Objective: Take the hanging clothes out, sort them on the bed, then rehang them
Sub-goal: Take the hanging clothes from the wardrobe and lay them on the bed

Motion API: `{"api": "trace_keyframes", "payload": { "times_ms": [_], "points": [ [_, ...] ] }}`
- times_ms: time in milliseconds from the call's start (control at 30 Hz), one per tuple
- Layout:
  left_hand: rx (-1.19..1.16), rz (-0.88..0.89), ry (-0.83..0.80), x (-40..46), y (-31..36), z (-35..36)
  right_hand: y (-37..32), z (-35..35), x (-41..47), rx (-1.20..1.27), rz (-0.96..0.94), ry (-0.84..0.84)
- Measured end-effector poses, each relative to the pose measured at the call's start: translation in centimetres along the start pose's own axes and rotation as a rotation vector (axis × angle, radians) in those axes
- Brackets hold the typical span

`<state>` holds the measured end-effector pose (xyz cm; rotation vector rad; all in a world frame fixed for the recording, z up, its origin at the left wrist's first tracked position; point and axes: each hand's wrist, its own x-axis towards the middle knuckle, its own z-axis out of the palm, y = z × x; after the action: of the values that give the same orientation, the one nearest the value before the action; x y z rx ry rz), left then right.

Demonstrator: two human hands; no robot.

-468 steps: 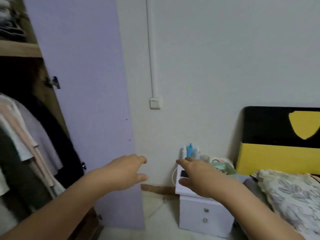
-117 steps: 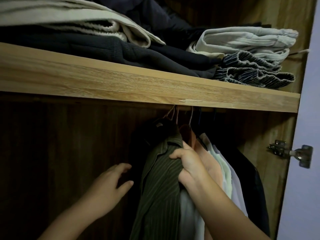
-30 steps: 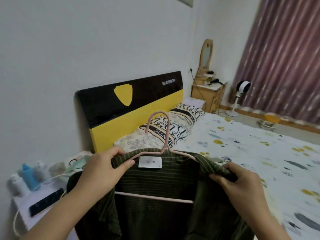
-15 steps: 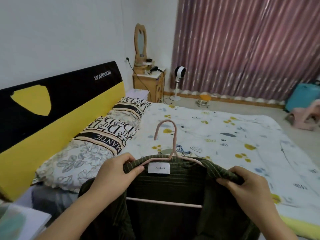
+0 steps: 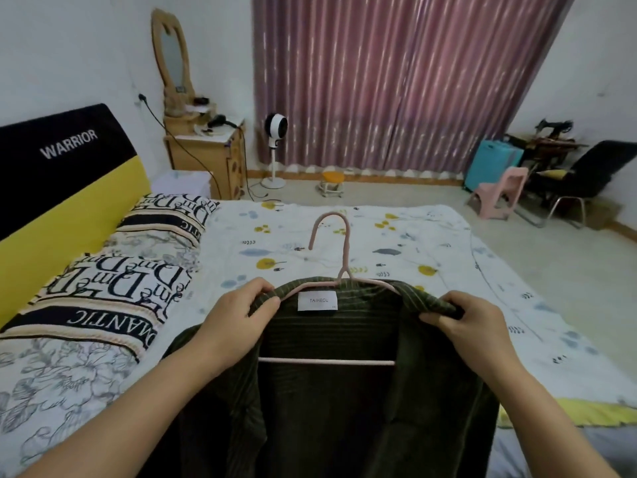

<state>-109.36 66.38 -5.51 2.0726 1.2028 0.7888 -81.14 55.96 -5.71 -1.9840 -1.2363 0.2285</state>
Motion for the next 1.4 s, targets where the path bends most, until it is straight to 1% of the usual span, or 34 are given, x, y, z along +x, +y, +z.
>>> {"api": "trace_keyframes", "payload": {
  "times_ms": [100,233,300,400,500,633,733,800,867,900,967,1067,1167,1233,1400],
  "points": [
    [0.02,0.021,0.014,4.1,-0.9,1.5,0.9,0.9,4.1,-0.003,0.006,-0.007],
    [0.084,-0.032,0.05,10.9,-2.9,4.1,3.1,4.0,11.2,0.008,0.019,-0.047],
    [0.11,-0.089,0.052,14.6,-4.7,5.8,4.7,6.4,14.9,-0.027,0.008,-0.11],
    [0.142,-0.196,0.044,20.0,-8.1,8.6,7.6,10.7,20.1,-0.061,-0.018,-0.26],
    [0.215,-0.28,-0.011,24.5,-12.2,11.5,10.8,15.5,24.4,-0.042,0.0,-0.338],
    [0.339,-0.356,-0.117,28.7,-17.4,15.8,14.6,22.1,28.3,-0.079,0.085,-0.335],
    [0.485,-0.419,-0.17,29.5,-20.7,19.2,17.0,26.7,30.1,-0.14,0.137,-0.357],
    [0.526,-0.478,-0.239,29.0,-22.2,21.0,18.3,29.1,30.6,-0.269,0.138,-0.382],
    [0.505,-0.518,-0.305,27.9,-23.1,22.3,19.1,31.0,30.4,-0.419,0.126,-0.423],
    [0.483,-0.532,-0.332,27.3,-23.4,22.8,19.4,31.7,30.0,-0.454,0.124,-0.445],
    [0.442,-0.575,-0.377,25.8,-23.7,23.3,19.5,32.6,28.5,-0.467,0.111,-0.502],
    [0.365,-0.634,-0.425,24.0,-23.1,23.1,18.8,32.8,25.0,-0.488,0.078,-0.674],
    [0.356,-0.618,-0.462,23.6,-22.0,23.0,17.8,32.7,22.3,-0.527,0.086,-0.843],
    [0.356,-0.585,-0.463,23.0,-20.7,21.9,16.2,31.9,20.3,-0.549,0.05,-0.921],
    [0.377,-0.473,-0.396,19.7,-17.0,18.5,10.9,28.2,16.4,-0.612,-0.033,-0.964]
  ]
}}
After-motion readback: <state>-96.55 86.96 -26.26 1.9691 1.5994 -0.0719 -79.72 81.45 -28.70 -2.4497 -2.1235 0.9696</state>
